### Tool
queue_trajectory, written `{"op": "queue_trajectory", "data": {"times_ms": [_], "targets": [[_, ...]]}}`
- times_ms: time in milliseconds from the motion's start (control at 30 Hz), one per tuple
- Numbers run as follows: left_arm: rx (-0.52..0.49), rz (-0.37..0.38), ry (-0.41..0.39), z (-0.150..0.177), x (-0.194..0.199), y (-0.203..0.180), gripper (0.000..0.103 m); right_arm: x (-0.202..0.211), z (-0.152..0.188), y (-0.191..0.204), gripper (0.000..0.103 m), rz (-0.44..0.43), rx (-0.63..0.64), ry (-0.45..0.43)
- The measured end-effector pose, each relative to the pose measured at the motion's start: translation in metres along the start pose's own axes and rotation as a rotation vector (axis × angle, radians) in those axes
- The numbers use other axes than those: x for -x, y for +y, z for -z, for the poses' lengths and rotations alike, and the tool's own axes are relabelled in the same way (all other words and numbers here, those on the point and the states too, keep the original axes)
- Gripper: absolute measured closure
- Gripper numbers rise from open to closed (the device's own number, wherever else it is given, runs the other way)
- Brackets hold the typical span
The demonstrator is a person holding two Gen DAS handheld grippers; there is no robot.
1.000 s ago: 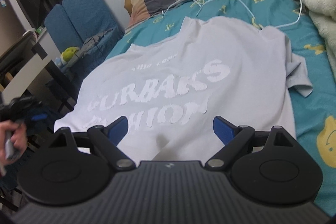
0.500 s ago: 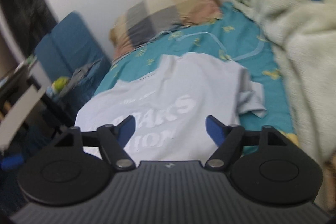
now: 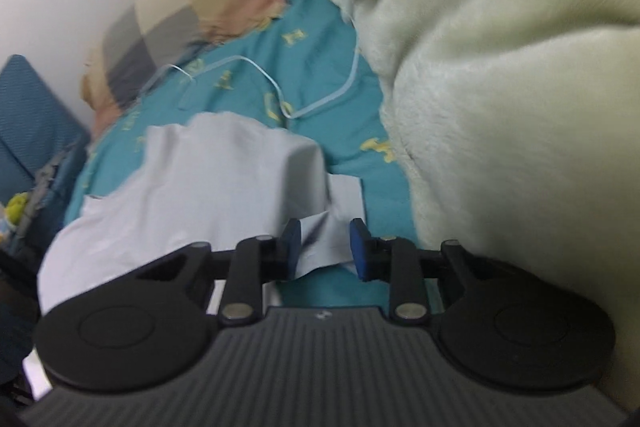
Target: Fold clothes
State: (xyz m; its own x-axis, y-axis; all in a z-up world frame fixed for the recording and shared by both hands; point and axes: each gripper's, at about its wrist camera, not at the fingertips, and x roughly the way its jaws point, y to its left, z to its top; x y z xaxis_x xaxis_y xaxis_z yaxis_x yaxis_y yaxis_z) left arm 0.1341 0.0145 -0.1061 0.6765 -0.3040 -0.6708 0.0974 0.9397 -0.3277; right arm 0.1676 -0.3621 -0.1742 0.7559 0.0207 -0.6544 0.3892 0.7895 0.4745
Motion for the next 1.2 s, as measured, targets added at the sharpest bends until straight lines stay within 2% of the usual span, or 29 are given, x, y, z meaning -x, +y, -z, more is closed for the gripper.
{"op": "queue_trajectory", "data": {"times_ms": [133, 267, 367, 400, 433, 467, 667, 800, 933, 967, 1000, 1033, 1100, 1133, 1200], "targets": [[-0.033, 0.011, 0.017, -0.006, -0.023, -0.002, 0.042, -0.03, -0.004, -0.007, 0.071, 0.052, -0.051, 0.013], [-0.03, 0.035, 0.036, -0.008, -0.039, -0.002, 0.042, -0.033, 0.005, -0.02, 0.07, -0.031, -0.285, 0.025], [-0.008, 0.032, 0.059, -0.007, -0.048, 0.003, 0.042, -0.035, 0.014, -0.031, 0.066, -0.096, -0.46, 0.029], [0.003, 0.032, 0.065, -0.007, -0.05, 0.005, 0.042, -0.037, 0.018, -0.034, 0.062, -0.1, -0.498, 0.029], [0.011, 0.033, 0.07, -0.007, -0.051, 0.006, 0.042, -0.038, 0.022, -0.034, 0.054, -0.099, -0.516, 0.029], [0.015, 0.033, 0.07, -0.007, -0.05, 0.007, 0.042, -0.039, 0.025, -0.032, 0.053, -0.096, -0.523, 0.029], [0.016, 0.018, 0.062, -0.009, -0.048, 0.007, 0.042, -0.038, 0.037, -0.026, 0.052, -0.123, -0.614, 0.036], [0.021, -0.001, 0.064, -0.009, -0.05, 0.009, 0.042, -0.041, 0.037, -0.034, 0.052, -0.115, -0.65, -0.075], [0.031, -0.019, 0.065, -0.009, -0.051, 0.012, 0.042, -0.054, 0.033, -0.033, 0.053, -0.07, -0.655, -0.188], [0.032, -0.021, 0.064, -0.009, -0.052, 0.012, 0.042, -0.059, 0.031, -0.032, 0.054, -0.055, -0.65, -0.203], [0.034, -0.023, 0.063, -0.009, -0.052, 0.013, 0.042, -0.064, 0.029, -0.031, 0.061, -0.038, -0.645, -0.214], [0.036, -0.024, 0.061, -0.009, -0.053, 0.014, 0.042, -0.068, 0.027, -0.03, 0.073, -0.019, -0.636, -0.22], [0.042, -0.026, 0.061, -0.009, -0.055, 0.016, 0.042, -0.074, 0.022, -0.028, 0.091, 0.017, -0.596, -0.223], [0.045, -0.025, 0.06, -0.01, -0.055, 0.016, 0.042, -0.075, 0.019, -0.026, 0.095, 0.03, -0.572, -0.226], [0.047, -0.023, 0.052, -0.012, -0.055, 0.016, 0.042, -0.074, 0.011, -0.019, 0.098, 0.045, -0.505, -0.231]]}}
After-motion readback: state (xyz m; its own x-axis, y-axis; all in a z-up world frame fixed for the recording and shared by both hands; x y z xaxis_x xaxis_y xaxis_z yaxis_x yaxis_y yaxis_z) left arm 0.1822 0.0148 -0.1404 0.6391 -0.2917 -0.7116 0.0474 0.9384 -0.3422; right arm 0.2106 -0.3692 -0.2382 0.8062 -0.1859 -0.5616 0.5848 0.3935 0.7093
